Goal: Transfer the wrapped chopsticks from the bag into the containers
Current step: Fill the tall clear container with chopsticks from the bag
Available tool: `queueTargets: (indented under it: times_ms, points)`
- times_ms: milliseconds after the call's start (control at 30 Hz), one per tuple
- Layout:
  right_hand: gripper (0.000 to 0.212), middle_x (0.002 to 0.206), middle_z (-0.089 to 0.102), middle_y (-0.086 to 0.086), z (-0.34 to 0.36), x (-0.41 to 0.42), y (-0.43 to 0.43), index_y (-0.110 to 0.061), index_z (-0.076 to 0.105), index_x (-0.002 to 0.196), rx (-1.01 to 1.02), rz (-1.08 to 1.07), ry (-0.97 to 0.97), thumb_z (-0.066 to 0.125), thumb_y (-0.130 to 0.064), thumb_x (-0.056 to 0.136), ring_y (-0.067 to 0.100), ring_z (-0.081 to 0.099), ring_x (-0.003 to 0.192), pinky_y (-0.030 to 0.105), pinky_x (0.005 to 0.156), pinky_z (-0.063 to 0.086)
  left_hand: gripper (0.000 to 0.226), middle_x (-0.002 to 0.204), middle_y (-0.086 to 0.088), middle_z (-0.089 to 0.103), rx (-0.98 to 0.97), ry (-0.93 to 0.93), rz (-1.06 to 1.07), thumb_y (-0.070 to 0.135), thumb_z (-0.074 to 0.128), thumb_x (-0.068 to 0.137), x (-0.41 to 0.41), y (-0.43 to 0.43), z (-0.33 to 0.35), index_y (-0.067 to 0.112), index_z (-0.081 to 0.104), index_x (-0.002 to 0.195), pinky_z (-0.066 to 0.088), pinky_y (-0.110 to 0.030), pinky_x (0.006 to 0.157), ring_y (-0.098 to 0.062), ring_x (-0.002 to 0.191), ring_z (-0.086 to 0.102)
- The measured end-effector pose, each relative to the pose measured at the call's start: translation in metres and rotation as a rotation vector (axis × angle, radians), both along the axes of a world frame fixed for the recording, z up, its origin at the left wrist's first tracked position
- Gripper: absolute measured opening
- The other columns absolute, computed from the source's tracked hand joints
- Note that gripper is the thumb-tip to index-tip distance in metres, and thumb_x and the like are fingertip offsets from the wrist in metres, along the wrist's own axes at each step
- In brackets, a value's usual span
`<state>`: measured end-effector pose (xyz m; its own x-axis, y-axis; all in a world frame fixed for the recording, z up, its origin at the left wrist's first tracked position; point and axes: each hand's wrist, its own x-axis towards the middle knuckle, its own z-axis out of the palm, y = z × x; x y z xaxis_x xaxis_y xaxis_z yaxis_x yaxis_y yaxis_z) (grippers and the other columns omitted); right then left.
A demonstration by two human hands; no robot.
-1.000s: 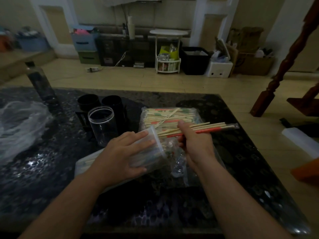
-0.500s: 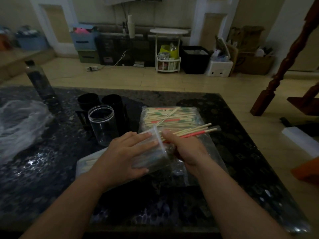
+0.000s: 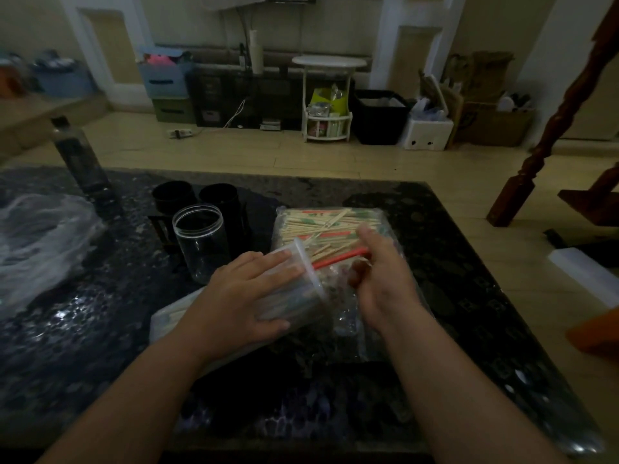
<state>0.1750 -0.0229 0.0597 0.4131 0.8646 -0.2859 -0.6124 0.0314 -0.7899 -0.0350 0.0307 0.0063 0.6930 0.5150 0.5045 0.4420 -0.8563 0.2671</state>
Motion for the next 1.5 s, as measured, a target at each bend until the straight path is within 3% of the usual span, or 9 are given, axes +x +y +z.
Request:
queueTargets:
  times_ms: [100,233,500,633,733,933,1167,1367,1500]
  points:
    - [0.016,0.077,0.063,-0.001,-0.001,0.001,-0.001,-0.014,0.055,0.113,-0.015,-0.19,-0.177,0.049,-0.018,0.1,-0.001,0.06,0.05,0.016,0.041,0.044,0.074,0.146,0.004,0.047,0.006,-0.008,-0.009,0.051,0.073,0.07,0.001,0.0,0.0,0.032,0.051,0.138,0.045,-0.048,0.098,-0.025,0.121,0.052]
    - [0.027,0.109,0.064,-0.011,-0.016,-0.004,0.0,-0.029,0.065,0.11,0.008,0.028,-0.834,0.05,-0.01,0.099,0.006,0.061,0.103,0.022,0.091,0.049,0.076,0.147,0.006,0.046,0.017,0.025,-0.005,0.052,0.072,0.069,0.004,-0.001,0.0,0.033,0.05,0.139,0.046,-0.047,0.097,-0.025,0.12,0.052]
    - [0.039,0.125,0.065,-0.005,-0.022,-0.006,0.001,-0.021,0.068,0.121,0.003,0.087,-0.872,0.044,-0.028,0.091,0.008,0.057,0.116,0.033,0.105,0.043,0.078,0.147,0.005,0.046,-0.01,0.006,0.018,0.051,0.072,0.068,0.001,0.001,0.001,0.032,0.049,0.14,0.045,-0.048,0.099,-0.026,0.121,0.051]
    - [0.042,0.129,0.063,-0.008,-0.029,-0.009,-0.002,-0.023,0.068,0.123,0.074,0.405,-1.051,0.04,-0.031,0.092,0.007,0.054,0.122,0.03,0.106,0.04,0.076,0.146,0.004,0.047,-0.021,-0.008,0.023,0.045,0.072,0.066,0.0,0.003,0.004,0.03,0.053,0.138,0.046,-0.046,0.097,-0.025,0.118,0.053]
    - [0.028,0.12,0.065,-0.009,-0.025,-0.004,-0.002,-0.023,0.07,0.112,0.078,0.232,-0.966,0.046,-0.019,0.098,0.003,0.056,0.113,0.009,0.09,0.039,0.076,0.146,0.006,0.046,-0.025,-0.014,0.04,0.051,0.071,0.069,-0.002,0.002,0.006,0.031,0.052,0.139,0.045,-0.043,0.099,-0.022,0.12,0.052]
    - [0.019,0.074,0.067,0.001,-0.028,0.019,-0.001,-0.01,0.066,0.075,-0.299,0.199,-1.28,0.054,-0.018,0.088,0.022,0.062,0.074,0.03,0.063,0.043,0.076,0.146,0.008,0.045,-0.072,-0.091,0.137,0.056,0.067,0.069,-0.009,0.001,0.011,0.032,0.05,0.139,0.037,-0.032,0.103,-0.019,0.123,0.049]
    - [0.026,0.082,0.065,0.007,-0.024,-0.002,-0.009,-0.013,0.064,0.094,-0.259,0.404,-0.337,0.04,-0.006,0.099,0.02,0.065,0.067,0.031,0.057,0.055,0.084,0.153,0.017,0.029,-0.141,-0.135,0.162,0.06,0.067,0.067,-0.01,0.0,0.017,0.04,0.039,0.143,0.025,-0.019,0.107,0.005,0.137,0.027]
    - [0.027,0.092,0.064,0.014,-0.026,-0.001,-0.011,-0.007,0.062,0.095,-0.27,0.433,-0.378,0.037,0.004,0.097,0.022,0.066,0.071,0.03,0.062,0.056,0.109,0.158,0.027,0.0,-0.315,-0.035,0.264,0.074,0.067,0.055,-0.012,0.001,0.02,0.062,0.002,0.141,0.017,-0.03,0.113,0.002,0.144,0.008]
    - [0.026,0.084,0.064,0.014,-0.025,-0.002,-0.012,-0.008,0.062,0.09,-0.236,0.452,-0.429,0.041,0.007,0.095,0.022,0.064,0.064,0.028,0.056,0.055,0.114,0.152,0.012,0.031,-0.369,-0.024,0.299,0.076,0.066,0.05,-0.012,0.001,0.021,0.056,0.005,0.143,0.03,-0.035,0.11,-0.011,0.135,0.032]
